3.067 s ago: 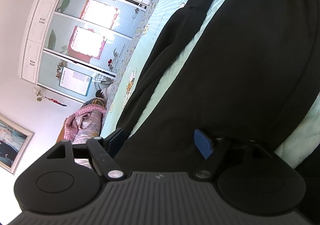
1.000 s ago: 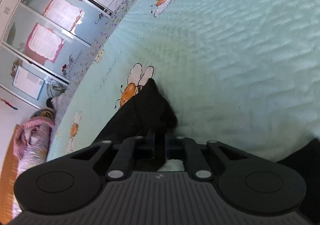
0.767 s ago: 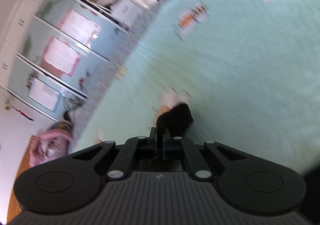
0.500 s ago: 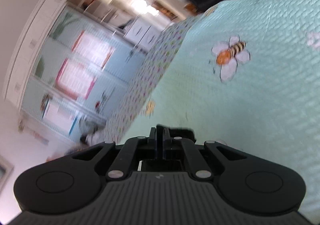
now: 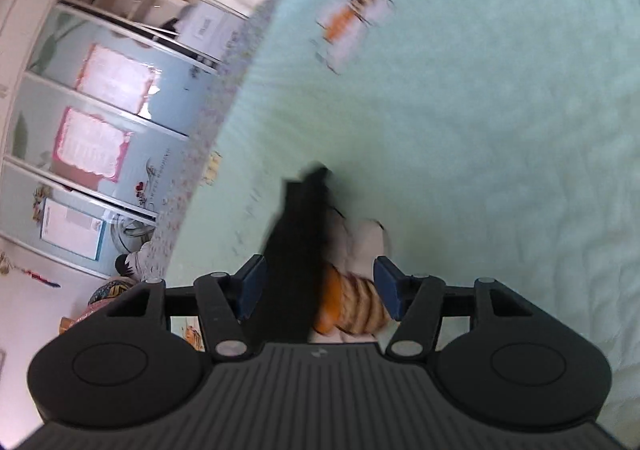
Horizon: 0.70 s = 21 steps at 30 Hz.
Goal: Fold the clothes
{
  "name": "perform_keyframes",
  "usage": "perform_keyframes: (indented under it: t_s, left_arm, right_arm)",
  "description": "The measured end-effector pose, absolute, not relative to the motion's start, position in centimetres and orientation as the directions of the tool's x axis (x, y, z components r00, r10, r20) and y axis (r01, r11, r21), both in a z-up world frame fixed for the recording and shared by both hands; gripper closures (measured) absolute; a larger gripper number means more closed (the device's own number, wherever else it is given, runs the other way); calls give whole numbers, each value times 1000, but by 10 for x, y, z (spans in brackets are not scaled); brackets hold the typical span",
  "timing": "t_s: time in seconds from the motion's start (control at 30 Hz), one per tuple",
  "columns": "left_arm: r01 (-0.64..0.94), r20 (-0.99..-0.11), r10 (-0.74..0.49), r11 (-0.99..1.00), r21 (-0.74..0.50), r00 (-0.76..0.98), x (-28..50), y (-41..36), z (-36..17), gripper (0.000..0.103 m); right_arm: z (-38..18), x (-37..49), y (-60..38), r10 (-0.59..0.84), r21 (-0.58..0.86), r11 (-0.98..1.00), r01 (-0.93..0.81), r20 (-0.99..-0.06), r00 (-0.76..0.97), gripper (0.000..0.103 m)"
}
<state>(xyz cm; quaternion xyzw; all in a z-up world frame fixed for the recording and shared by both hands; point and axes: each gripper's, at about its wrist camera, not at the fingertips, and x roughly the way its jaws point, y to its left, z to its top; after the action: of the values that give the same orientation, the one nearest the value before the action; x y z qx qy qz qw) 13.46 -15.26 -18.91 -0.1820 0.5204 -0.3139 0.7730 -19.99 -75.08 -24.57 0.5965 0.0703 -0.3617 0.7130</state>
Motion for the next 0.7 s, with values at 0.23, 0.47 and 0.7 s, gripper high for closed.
perform_keyframes:
  t_s: [0.23,0.47,0.7]
  left_arm:
    - [304,-699,-667,743,-597,259,131,-158,-186,52]
    - [308,-687,-681,730,-611,254,128,-154,-183,52]
    - [312,-674,-699,713,-628,241,120,-151,-182,52]
  right_arm:
    - [-258,-152,-748,-399,801,12,599,-545,737,86]
    - [-212,-155,-717,-497,776,126,618,-490,716,100]
    - [-105,-160,-683,-573,767,311,561,-320,755,100]
